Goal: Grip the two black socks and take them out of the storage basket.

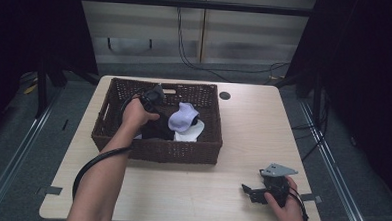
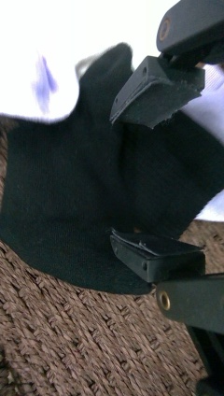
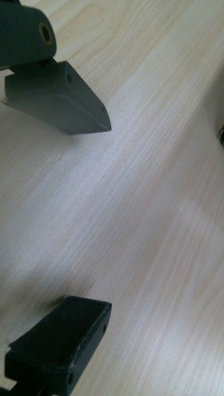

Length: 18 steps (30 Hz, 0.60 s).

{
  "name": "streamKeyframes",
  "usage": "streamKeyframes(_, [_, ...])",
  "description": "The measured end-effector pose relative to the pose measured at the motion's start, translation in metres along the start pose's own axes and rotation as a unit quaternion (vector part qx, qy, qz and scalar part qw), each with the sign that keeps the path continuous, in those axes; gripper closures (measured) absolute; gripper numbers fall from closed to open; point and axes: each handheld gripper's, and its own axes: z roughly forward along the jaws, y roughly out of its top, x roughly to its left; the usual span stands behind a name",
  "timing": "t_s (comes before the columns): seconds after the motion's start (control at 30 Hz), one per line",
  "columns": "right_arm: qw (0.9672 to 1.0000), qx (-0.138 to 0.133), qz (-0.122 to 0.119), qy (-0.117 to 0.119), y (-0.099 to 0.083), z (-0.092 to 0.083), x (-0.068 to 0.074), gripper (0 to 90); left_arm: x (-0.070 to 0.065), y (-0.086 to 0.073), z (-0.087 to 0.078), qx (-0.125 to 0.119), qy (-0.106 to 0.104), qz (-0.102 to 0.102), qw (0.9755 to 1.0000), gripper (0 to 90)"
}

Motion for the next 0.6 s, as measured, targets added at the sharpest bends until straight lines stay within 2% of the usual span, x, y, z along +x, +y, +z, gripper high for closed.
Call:
streamKeyframes(0.03, [1.0,0.0,-0.001,0.0,0.0,0.0,0.0,11.0,0.0,0.0,0.003,-0.001,0.003,-0.004,1.0,36.9])
streamKeyframes(0.17, [1.0,-0.001,0.0,0.0,0.0,0.0,0.0,11.0,-0.001,0.0,0.011,0.009,0.012,0.004,0.9999,38.3])
streamKeyframes(0.27, [1.0,-0.001,0.0,0.0,0.0,0.0,0.0,11.0,-0.003,0.001,0.014,0.01,0.011,0.006,0.9999,44.8])
streamKeyframes(0.3, [1.0,-0.001,-0.002,0.0,0.0,0.0,0.0,11.0,-0.004,0.002,0.016,0.016,0.021,0.008,0.9996,47.5])
streamKeyframes(0.37, [1.0,-0.001,-0.001,0.0,0.0,0.0,0.0,11.0,-0.005,0.002,0.017,0.022,0.015,0.01,0.9996,58.0])
streamKeyframes(0.43, [1.0,-0.001,-0.001,0.0,0.0,0.0,0.0,11.0,-0.008,0.005,0.02,0.027,0.002,0.004,0.9996,69.1])
streamKeyframes(0.5, [1.0,-0.001,-0.001,0.0,0.0,0.0,0.0,11.0,-0.01,0.007,0.018,0.033,0.006,0.007,0.9994,77.7])
streamKeyframes(0.53, [1.0,-0.001,-0.001,0.0,0.0,0.0,0.0,11.0,-0.012,0.008,0.017,0.033,0.004,-0.001,0.9994,83.6])
streamKeyframes(0.6, [1.0,-0.001,-0.001,0.001,0.0,0.0,0.0,11.0,-0.012,0.009,0.012,0.031,0.005,0.003,0.9995,86.4])
